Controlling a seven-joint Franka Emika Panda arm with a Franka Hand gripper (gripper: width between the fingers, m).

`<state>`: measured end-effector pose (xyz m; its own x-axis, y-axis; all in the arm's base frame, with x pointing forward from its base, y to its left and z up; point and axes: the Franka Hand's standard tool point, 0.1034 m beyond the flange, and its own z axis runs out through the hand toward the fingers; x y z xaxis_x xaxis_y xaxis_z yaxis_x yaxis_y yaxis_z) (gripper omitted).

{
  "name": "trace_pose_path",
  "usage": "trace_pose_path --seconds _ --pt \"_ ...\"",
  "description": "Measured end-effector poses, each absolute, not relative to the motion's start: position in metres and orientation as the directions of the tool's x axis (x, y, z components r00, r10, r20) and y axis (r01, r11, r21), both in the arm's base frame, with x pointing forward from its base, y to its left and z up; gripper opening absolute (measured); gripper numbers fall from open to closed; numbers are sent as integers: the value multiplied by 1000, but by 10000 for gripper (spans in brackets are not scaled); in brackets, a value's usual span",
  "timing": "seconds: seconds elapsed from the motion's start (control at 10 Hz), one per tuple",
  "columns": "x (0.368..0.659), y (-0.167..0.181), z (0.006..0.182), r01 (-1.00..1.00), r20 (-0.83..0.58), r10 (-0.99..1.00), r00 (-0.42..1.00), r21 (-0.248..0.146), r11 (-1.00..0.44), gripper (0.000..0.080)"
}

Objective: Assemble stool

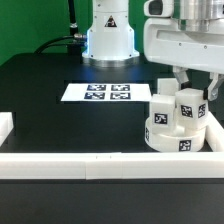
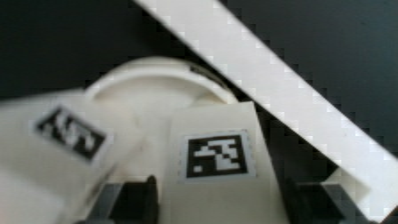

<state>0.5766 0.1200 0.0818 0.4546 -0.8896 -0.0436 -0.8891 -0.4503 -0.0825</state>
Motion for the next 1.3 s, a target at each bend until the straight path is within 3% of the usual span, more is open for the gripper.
trace_pose_path --seconds 0.3,0.5,0.8,1.0,1.1,1.3 --pt "580 126 81 -982 -101 -980 172 -92 -163 338" --pt "580 126 81 -997 -126 -991 -33 -70 42 338" --pt "580 128 81 -980 -151 -971 -184 -47 193 338" --pt "579 129 82 -983 -151 -974 -168 -48 177 580" --pt "575 133 90 -989 -159 -977 -141 -21 147 580" --pt "579 139 108 -996 -173 -983 -61 -50 71 647"
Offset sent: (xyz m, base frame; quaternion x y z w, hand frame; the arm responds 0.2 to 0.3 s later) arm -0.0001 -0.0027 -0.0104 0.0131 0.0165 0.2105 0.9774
